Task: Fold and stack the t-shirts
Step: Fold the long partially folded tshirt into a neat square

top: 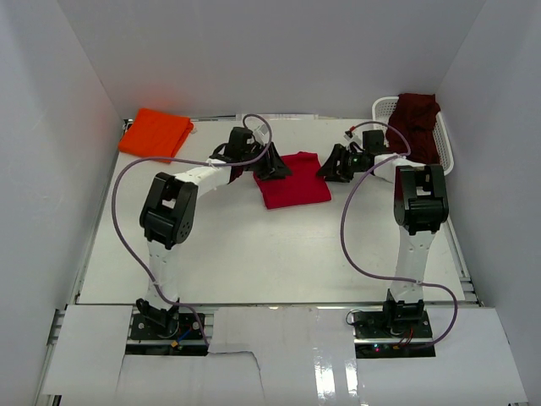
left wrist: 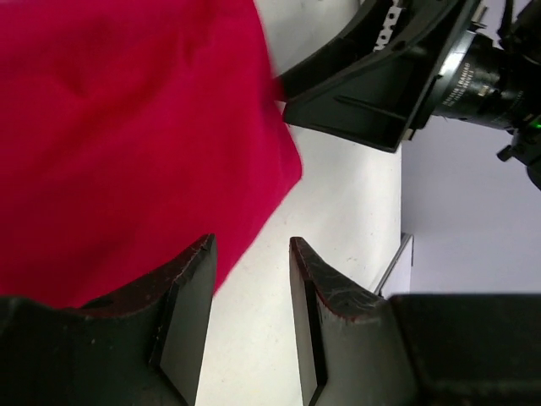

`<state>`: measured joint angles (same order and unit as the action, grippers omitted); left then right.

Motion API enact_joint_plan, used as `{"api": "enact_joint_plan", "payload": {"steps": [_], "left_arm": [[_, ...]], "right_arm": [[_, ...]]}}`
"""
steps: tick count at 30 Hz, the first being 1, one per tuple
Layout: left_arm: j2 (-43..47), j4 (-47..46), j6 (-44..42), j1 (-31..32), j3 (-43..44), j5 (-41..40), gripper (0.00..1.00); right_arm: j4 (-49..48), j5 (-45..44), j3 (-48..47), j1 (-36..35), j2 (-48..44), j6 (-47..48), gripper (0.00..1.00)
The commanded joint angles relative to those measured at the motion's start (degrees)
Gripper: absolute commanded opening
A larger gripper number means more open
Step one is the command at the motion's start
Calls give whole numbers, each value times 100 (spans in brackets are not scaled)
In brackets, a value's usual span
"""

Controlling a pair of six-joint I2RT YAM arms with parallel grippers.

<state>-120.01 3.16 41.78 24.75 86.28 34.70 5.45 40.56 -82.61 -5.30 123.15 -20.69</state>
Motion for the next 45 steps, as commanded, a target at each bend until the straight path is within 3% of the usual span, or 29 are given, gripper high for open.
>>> {"api": "enact_joint_plan", "payload": {"steps": [1,11,15,17,20,22,23,29,38,43,45], "left_arm": [[-224,-105,-91,-14,336,99,50],[-638,-35,-275,65,346,37,47],[-586,-87,-267,65,39,55,40],[-480,-96,-310,65,-189,28,38],[-270,-96,-363,65,-532,28,37],[-146,-105,-381,73,-734,37,36],[-7,-114,-381,74,-840,46,36],[583,-193,-434,144,-1815,11,34],[1962,-184,-408,390,-3213,-148,33],[2437,-175,-355,451,-3618,-200,33],[2508,-158,-355,460,-3715,-244,33]], "right_arm": [[87,-74,-141,3,103,161,58],[-62,40,175,-59,262,170,57],[-10,93,324,-129,209,162,53],[78,49,473,-155,157,196,43],[105,66,833,-234,-19,240,19],[114,14,1157,-296,-168,267,8],[123,-12,1246,-314,-221,267,8],[140,-109,2115,-472,-722,285,8],[562,-733,3522,-981,-2294,92,11],[405,-900,4383,-1368,-3007,-172,44],[351,-996,4525,-1404,-3227,-234,50]]}}
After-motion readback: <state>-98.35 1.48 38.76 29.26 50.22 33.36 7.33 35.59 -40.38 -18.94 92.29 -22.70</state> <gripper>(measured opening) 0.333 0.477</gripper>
